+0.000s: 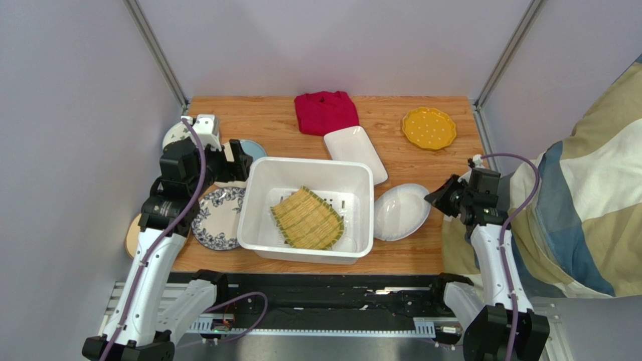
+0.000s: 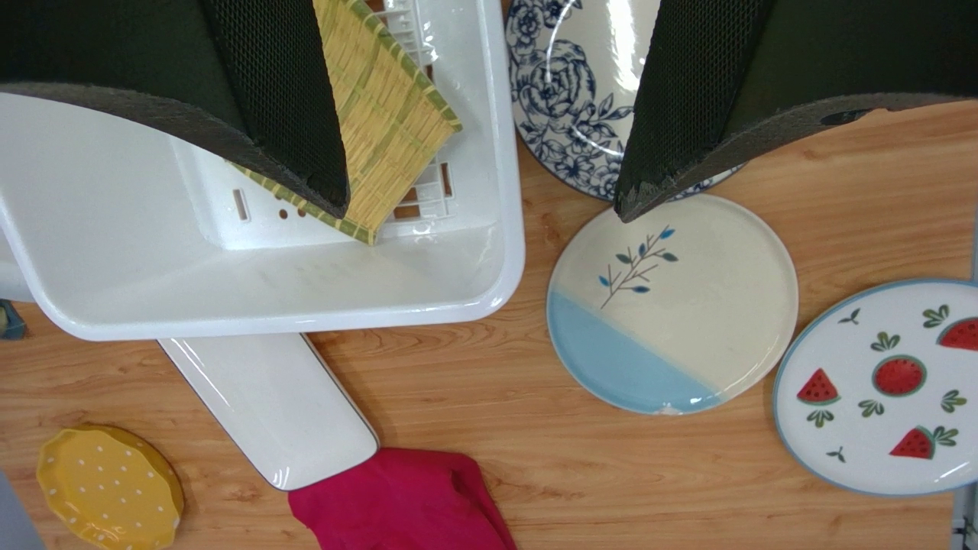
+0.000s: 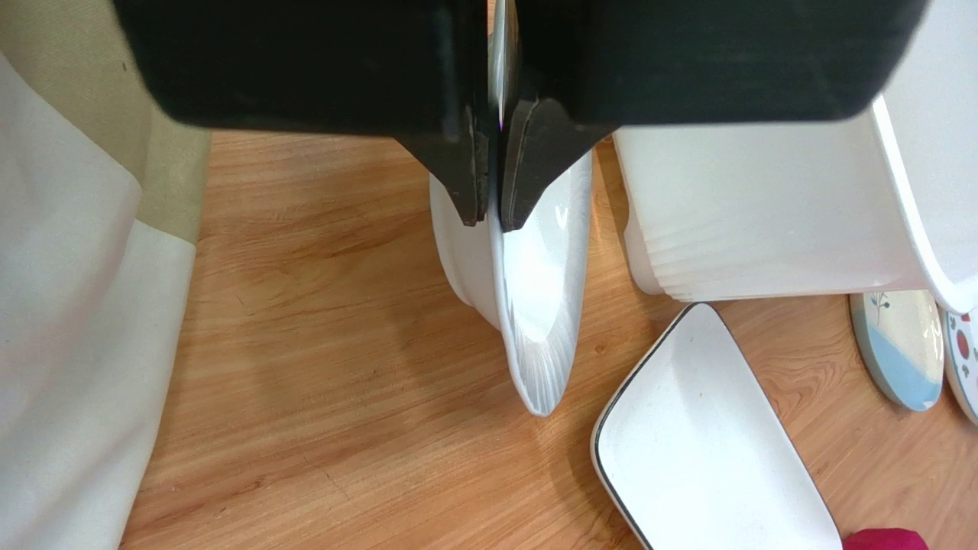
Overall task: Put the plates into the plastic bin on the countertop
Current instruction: Pick up the plate from the corner of the board.
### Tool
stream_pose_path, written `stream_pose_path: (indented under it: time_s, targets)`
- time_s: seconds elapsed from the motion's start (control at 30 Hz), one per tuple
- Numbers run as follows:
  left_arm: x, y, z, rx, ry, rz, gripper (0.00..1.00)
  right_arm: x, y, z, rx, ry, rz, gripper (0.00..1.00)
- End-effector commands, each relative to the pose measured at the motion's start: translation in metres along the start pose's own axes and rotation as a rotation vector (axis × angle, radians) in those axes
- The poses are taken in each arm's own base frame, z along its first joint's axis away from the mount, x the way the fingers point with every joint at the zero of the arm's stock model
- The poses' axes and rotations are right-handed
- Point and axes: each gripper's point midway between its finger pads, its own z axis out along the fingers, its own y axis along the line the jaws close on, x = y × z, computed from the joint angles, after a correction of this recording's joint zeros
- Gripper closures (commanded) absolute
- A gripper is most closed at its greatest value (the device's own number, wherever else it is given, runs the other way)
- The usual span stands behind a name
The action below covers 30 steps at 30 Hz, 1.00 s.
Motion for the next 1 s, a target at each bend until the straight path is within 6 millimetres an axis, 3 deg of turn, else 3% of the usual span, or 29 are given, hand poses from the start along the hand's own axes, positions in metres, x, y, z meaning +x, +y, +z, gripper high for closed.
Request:
stream_pose_path:
  time_s: [0.0, 0.27, 0.4, 0.47, 0.6, 0.97]
  targets:
    - [-0.010, -0.005, 0.001, 0.026, -0.037, 0.012, 0.10, -0.003, 0.005, -0.009, -0.010, -0.007, -0.019, 1.00]
    - [-0.009, -0.006, 0.001, 0.028, -0.037, 0.009, 0.10, 0.007, -0.005, -0.001, 0.015, 0.029, -0.023, 1.00]
    - [-0.008, -0.005, 0.002, 0.024, -0.033, 0.008, 0.10, -0.014, -0.011, -0.021, 0.085, -0.110, -0.057, 1.00]
    - [-0.009, -0.005, 0.002, 0.024, -0.034, 0.010, 0.10, -0.033, -0.003, -0.037, 0.079, -0.205, -0.086, 1.00]
    - [-0.008, -0.006, 0.002, 0.029, -0.034, 0.008, 0.10, -0.049, 0.014, -0.054, 0.044, -0.252, -0.104, 1.00]
    - [-0.009, -0.005, 0.002, 0.026, -0.036, 0.007, 0.11, -0.096, 0.061, -0.090, -0.075, -0.406, -0.127, 1.00]
